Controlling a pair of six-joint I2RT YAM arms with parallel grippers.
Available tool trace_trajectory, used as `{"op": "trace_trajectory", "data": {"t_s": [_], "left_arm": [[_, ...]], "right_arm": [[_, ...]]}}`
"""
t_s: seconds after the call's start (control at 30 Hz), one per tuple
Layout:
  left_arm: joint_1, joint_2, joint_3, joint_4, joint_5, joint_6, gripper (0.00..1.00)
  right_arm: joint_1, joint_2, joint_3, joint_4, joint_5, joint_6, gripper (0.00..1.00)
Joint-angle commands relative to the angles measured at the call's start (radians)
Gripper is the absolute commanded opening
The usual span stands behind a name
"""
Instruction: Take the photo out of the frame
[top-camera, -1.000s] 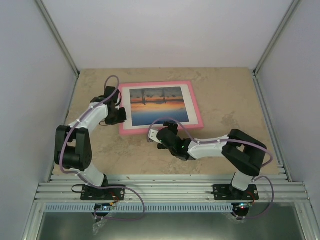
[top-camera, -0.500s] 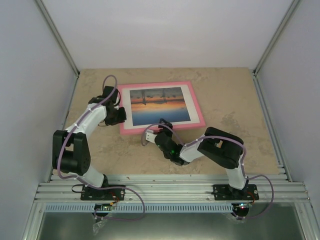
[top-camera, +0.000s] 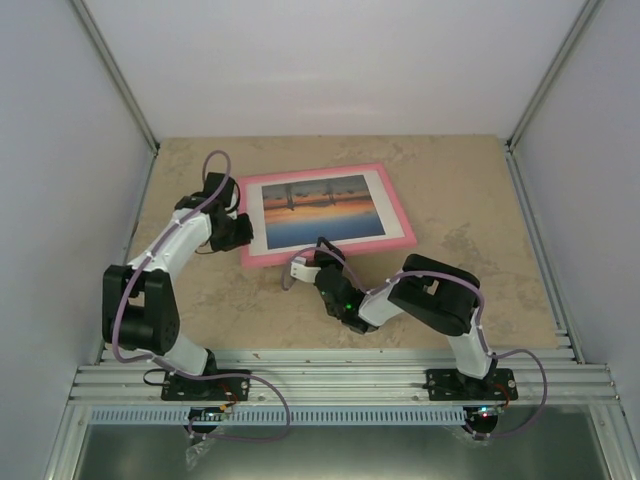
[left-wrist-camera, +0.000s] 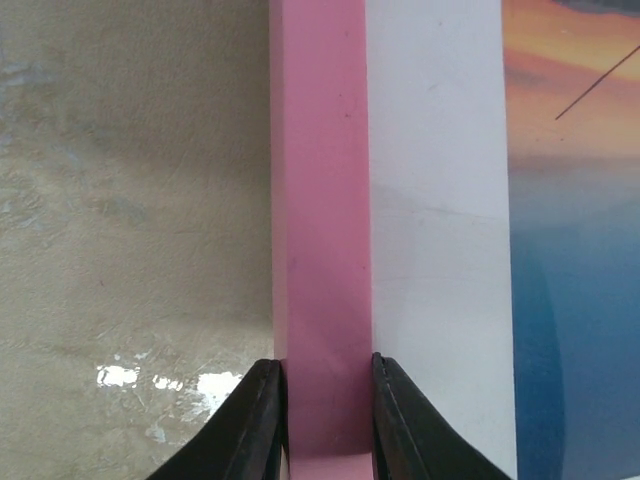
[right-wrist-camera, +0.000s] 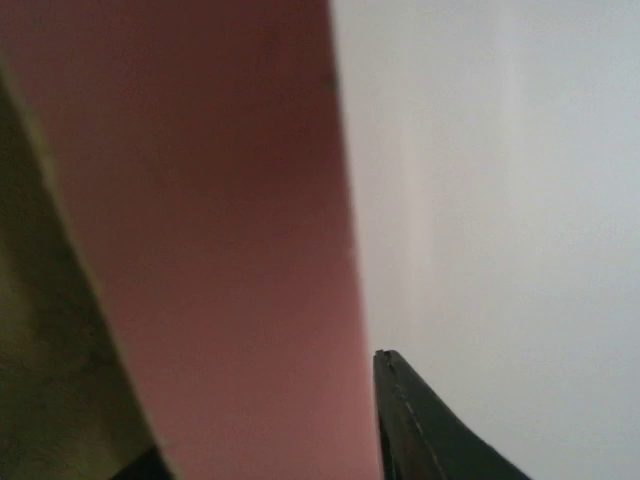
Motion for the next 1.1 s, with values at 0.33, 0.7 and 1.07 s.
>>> {"op": "trace_trajectory", "data": {"t_s": [0.33,0.7,1.07], "left_arm": [[0.092,-0.16,0.066,0.121,0.184,-0.084,0.46],[0.205,-0.36,0.164,0.121,0.067,-0.087,0.83],[0.206,-0.471,0.162,0.188,0.002,-0.099,0.97]], "right_arm": [[0.005,-0.203,-0.005,-0.007,-0.02,0.004,0.01],[-0.048,-0.462,0.146,-0.475,-0.11,0.307,0.0],[-0.139,-0.635,0.37,-0.888,-0.297,0.648,0.0]]}}
